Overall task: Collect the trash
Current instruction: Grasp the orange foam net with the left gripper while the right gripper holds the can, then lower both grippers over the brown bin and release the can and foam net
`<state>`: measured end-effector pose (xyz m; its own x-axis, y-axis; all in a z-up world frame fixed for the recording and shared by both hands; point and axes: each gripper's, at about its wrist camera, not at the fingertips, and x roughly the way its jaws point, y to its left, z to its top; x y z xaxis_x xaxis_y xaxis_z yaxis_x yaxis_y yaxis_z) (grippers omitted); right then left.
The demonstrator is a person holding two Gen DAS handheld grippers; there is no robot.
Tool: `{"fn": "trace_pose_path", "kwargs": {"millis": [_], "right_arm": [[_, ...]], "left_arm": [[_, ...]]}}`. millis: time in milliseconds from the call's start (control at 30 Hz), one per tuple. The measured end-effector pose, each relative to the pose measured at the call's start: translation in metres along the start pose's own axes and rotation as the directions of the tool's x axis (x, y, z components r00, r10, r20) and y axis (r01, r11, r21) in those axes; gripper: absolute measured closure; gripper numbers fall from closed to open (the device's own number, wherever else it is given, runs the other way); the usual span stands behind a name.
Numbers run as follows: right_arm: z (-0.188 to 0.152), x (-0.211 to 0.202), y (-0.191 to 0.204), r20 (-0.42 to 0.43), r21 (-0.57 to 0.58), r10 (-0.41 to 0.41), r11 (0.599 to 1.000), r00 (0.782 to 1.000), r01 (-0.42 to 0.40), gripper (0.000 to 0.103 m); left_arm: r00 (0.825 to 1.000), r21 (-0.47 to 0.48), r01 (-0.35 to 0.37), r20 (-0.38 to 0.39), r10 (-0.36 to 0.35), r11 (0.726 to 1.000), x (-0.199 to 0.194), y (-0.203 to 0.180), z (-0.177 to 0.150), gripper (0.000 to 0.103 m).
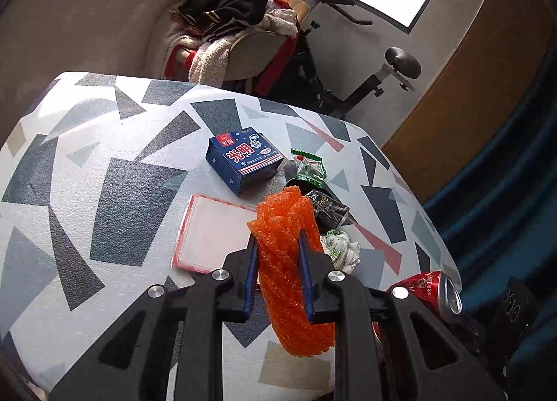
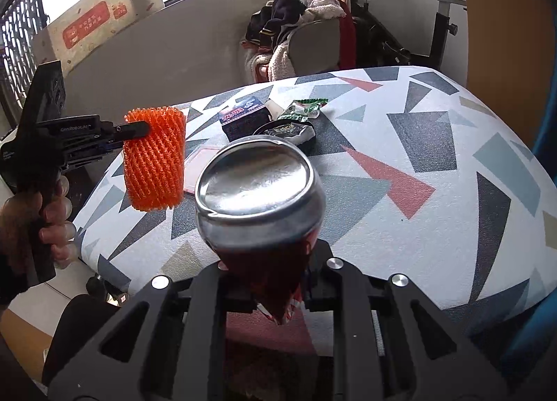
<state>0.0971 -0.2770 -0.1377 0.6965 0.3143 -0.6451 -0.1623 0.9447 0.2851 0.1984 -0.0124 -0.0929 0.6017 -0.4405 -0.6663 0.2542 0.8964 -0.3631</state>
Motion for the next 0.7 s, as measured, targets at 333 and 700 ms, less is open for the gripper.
{"fn": "trace_pose_path", "kwargs": {"millis": [333, 700], "right_arm": [[-0.026, -0.025, 0.036, -0.037, -0.044, 0.051, 0.998, 0.998, -0.053, 0.082], [-0.074, -0.017, 0.06, -0.21, -0.049, 0.093, 0.993, 0.973, -0.105, 0.082]], "left_arm": [[0.999, 0.187, 0.011, -0.035, -0.004, 0.982, -0.072, -0.019, -0.1, 0.083], [0.996, 0.095, 0.032, -0.088, -0.023, 0.995, -0.089, -0.003, -0.173, 0.083]]}}
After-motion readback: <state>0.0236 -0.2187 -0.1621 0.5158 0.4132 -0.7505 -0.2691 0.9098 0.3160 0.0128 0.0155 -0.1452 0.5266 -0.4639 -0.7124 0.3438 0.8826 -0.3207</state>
